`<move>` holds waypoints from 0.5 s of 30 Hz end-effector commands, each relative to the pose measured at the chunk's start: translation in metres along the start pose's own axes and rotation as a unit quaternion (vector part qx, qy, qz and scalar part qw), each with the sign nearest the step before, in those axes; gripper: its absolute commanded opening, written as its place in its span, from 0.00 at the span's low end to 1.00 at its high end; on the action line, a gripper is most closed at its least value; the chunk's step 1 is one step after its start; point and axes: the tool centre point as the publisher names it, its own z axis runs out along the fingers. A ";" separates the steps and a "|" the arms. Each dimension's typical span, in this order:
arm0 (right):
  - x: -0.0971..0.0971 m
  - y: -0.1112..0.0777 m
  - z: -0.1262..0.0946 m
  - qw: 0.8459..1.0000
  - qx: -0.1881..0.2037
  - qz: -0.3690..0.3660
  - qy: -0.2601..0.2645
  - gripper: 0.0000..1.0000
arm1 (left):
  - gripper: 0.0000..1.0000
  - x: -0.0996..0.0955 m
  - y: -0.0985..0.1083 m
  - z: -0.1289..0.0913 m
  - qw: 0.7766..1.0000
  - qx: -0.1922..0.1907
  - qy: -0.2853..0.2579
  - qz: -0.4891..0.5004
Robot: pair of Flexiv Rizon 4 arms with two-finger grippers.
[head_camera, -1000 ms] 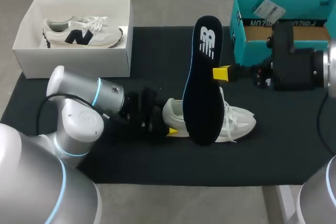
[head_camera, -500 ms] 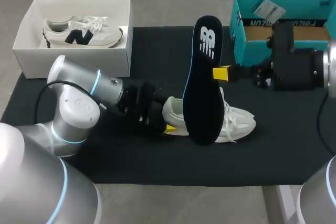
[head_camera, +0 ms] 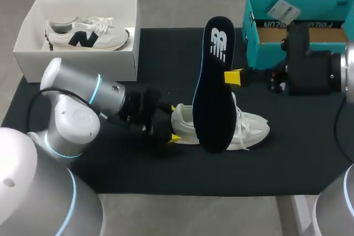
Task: Take the shoe out of the shoebox, open the shoe tongue, remove and reinsert the insole, then place the shoe into the shoebox
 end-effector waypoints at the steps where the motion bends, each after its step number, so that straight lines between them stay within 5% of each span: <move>1: 0.000 -0.002 0.001 1.000 -0.001 0.000 -0.001 0.00 | 1.00 0.004 -0.013 -0.015 0.998 -0.057 -0.002 -0.014; 15: 0.000 -0.002 0.001 1.000 -0.001 0.000 -0.001 0.00 | 1.00 -0.001 -0.042 -0.051 0.968 -0.249 -0.024 -0.005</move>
